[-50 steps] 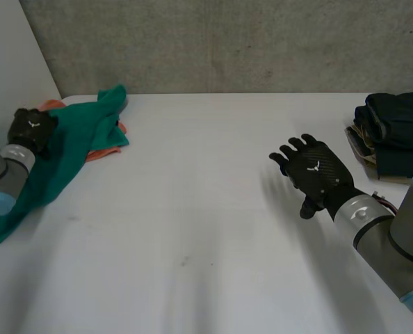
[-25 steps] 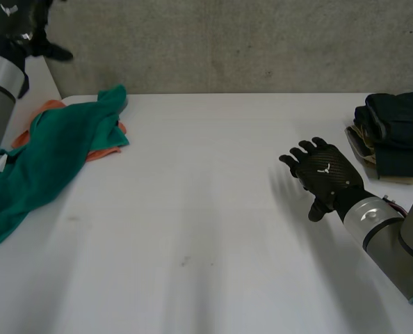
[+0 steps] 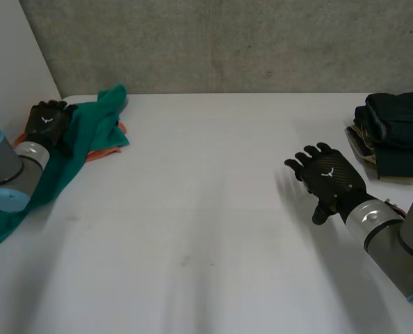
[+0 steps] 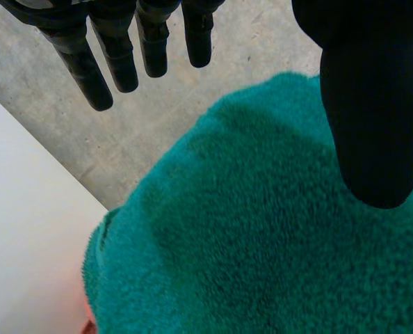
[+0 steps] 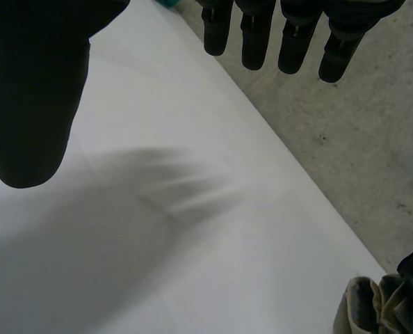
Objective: Fold the laundry.
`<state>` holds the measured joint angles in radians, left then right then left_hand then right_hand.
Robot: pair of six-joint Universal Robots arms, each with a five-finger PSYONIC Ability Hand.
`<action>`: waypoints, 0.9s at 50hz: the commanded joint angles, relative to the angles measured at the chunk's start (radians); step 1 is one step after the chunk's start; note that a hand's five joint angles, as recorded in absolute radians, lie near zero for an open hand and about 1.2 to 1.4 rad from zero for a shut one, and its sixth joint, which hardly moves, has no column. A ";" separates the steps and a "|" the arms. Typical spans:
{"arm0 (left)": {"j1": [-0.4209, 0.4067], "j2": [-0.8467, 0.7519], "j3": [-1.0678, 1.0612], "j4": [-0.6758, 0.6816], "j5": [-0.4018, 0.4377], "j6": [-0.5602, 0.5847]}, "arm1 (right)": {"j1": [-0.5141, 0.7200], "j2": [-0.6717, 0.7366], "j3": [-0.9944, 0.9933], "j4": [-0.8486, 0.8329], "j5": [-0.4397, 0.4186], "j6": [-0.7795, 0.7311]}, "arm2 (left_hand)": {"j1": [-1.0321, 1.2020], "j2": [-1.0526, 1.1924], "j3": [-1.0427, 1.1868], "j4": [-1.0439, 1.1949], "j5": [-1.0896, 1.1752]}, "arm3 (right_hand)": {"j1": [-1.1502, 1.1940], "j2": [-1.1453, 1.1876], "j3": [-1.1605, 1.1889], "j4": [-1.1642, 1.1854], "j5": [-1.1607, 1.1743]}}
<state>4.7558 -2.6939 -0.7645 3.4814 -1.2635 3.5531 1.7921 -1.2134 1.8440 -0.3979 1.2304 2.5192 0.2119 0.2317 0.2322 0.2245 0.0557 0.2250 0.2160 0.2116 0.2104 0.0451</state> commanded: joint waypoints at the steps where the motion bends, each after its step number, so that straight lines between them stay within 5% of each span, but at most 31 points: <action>1: 0.001 -0.084 0.111 -0.001 0.004 -0.003 | 0.001 0.023 -0.005 -0.001 0.001 -0.002 | 0.298 0.278 0.277 0.285 0.279 | -0.050 -0.041 -0.037 -0.036 -0.045; 9: 0.001 -0.122 0.163 -0.001 0.012 -0.002 | 0.004 0.029 -0.005 -0.001 0.006 0.000 | 1.172 1.152 1.152 1.159 1.154 | -0.050 -0.041 -0.037 -0.036 -0.045; 16: -0.017 -0.090 0.128 0.002 -0.028 0.027 | 0.001 0.028 -0.003 -0.001 0.011 0.000 | 1.184 1.165 1.164 1.172 1.166 | -0.050 -0.041 -0.037 -0.036 -0.045; 22: -0.072 0.193 -0.061 0.011 -0.088 0.023 | 0.000 0.018 0.000 -0.001 0.012 0.007 | 1.184 1.165 1.164 1.172 1.166 | -0.050 -0.041 -0.037 -0.036 -0.045; 36: -0.368 0.804 -0.285 0.099 -0.103 -0.261 | -0.026 -0.041 0.015 0.001 0.029 0.021 | 1.184 1.165 1.164 1.172 1.166 | -0.050 -0.041 -0.037 -0.036 -0.045; 45: -0.548 0.881 -0.312 0.004 -0.137 -0.276 | -0.048 -0.109 0.015 0.011 0.029 0.099 | 1.184 1.165 1.164 1.172 1.166 | -0.050 -0.041 -0.037 -0.036 -0.045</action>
<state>4.3123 -1.8326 -1.0641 3.5554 -1.3720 3.2755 1.7556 -1.2807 1.8595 -0.3930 1.2606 2.5720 1.1423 1.1961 1.1914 1.1995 0.9750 0.2250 0.2160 0.2116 0.2104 0.0451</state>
